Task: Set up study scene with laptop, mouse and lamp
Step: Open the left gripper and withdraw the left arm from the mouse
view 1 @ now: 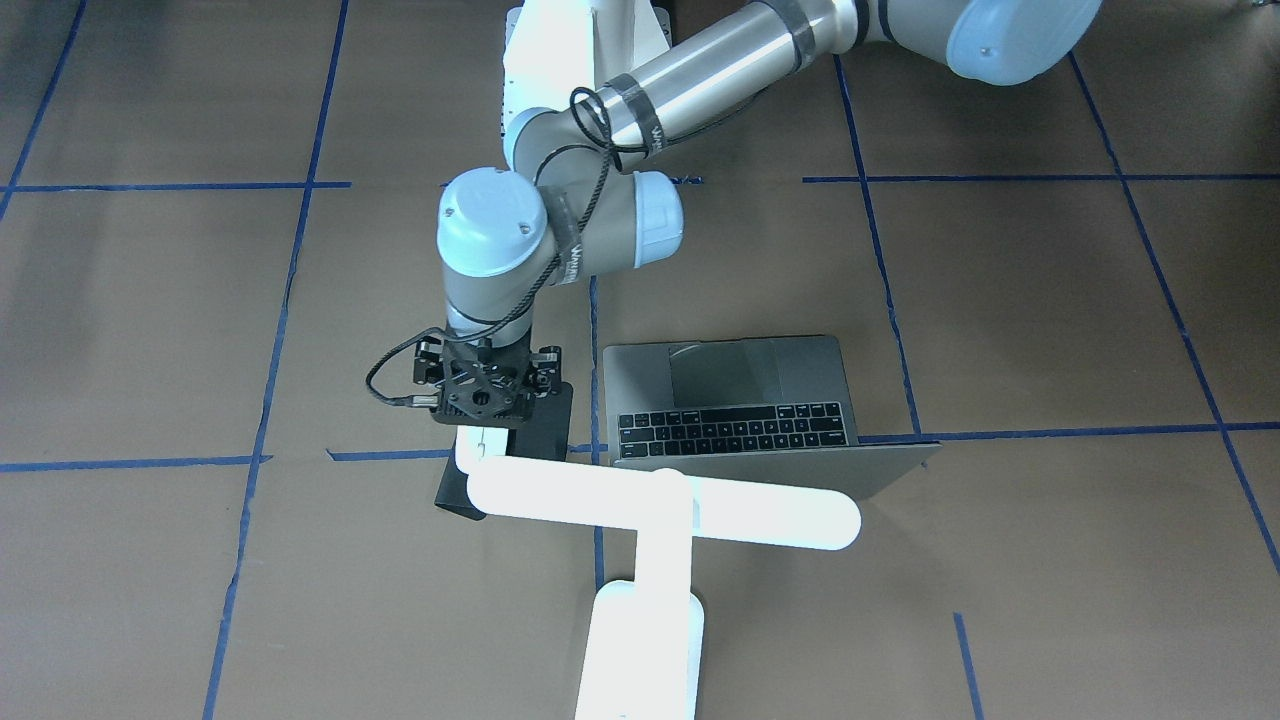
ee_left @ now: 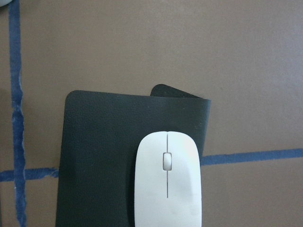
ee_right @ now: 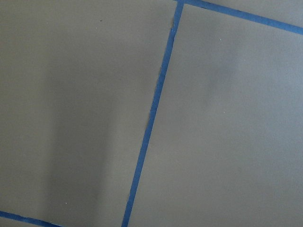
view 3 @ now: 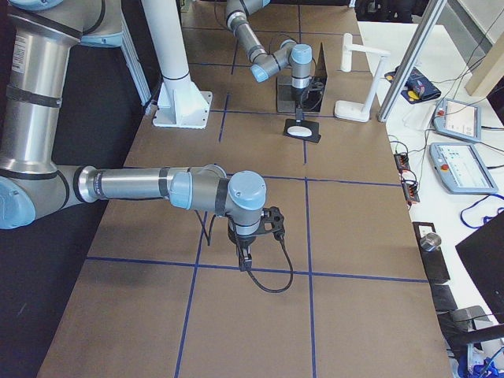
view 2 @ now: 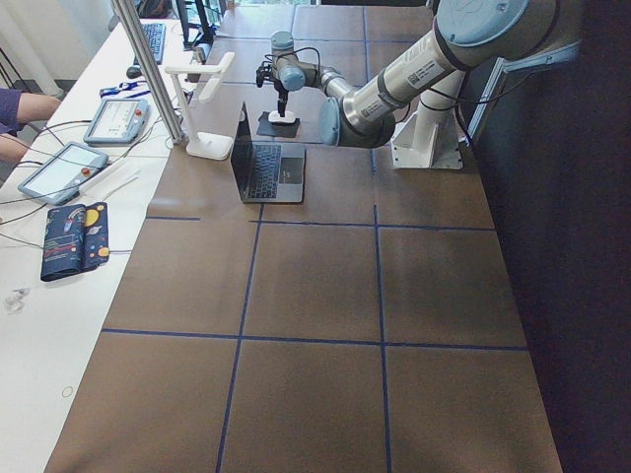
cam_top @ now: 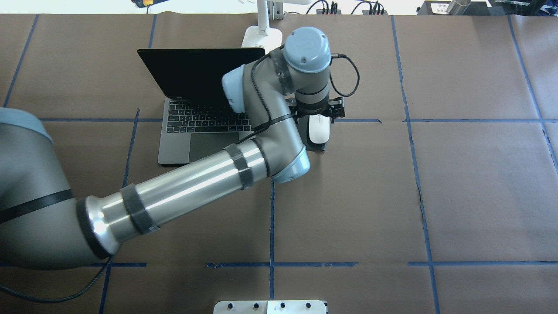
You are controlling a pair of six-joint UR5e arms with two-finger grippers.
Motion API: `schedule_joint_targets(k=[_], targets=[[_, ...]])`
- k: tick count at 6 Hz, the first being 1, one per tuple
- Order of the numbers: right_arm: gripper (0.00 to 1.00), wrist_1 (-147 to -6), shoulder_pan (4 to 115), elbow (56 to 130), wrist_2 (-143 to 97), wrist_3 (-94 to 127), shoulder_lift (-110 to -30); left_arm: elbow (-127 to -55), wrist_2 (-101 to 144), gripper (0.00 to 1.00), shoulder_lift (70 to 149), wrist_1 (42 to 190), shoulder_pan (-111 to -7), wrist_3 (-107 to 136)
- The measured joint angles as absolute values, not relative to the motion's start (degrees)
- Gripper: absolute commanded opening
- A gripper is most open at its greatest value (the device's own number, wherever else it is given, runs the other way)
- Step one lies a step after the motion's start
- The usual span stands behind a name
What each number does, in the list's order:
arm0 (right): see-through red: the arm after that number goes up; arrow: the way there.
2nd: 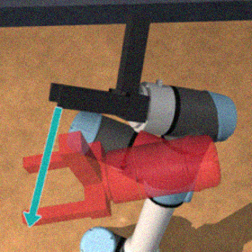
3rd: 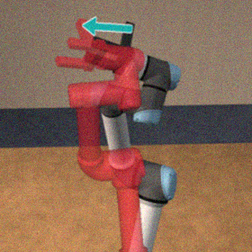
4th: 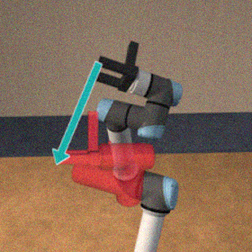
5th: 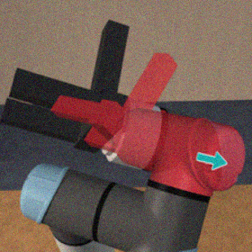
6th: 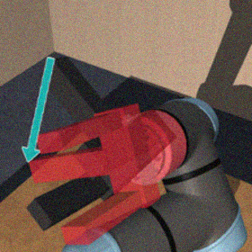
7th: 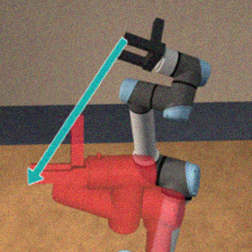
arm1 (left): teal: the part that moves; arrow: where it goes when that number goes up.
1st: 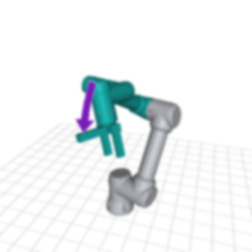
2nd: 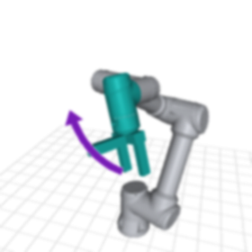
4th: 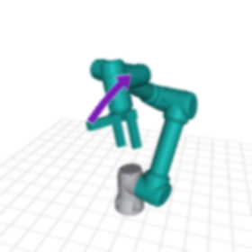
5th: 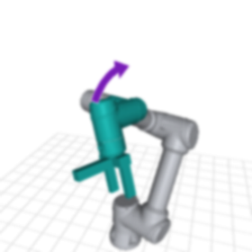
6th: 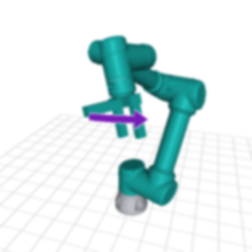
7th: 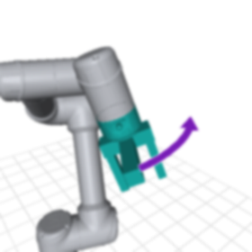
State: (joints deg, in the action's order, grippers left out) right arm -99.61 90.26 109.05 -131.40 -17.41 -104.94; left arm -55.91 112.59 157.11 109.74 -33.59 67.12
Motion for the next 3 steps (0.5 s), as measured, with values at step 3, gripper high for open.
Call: schedule_joint_targets(k=[3], targets=[[1.0, -99.6, 90.3, 109.0, -131.4, -17.3, -105.0, -93.3, 113.0, 1.0, 133.8, 93.5, -33.8, 64.4]])
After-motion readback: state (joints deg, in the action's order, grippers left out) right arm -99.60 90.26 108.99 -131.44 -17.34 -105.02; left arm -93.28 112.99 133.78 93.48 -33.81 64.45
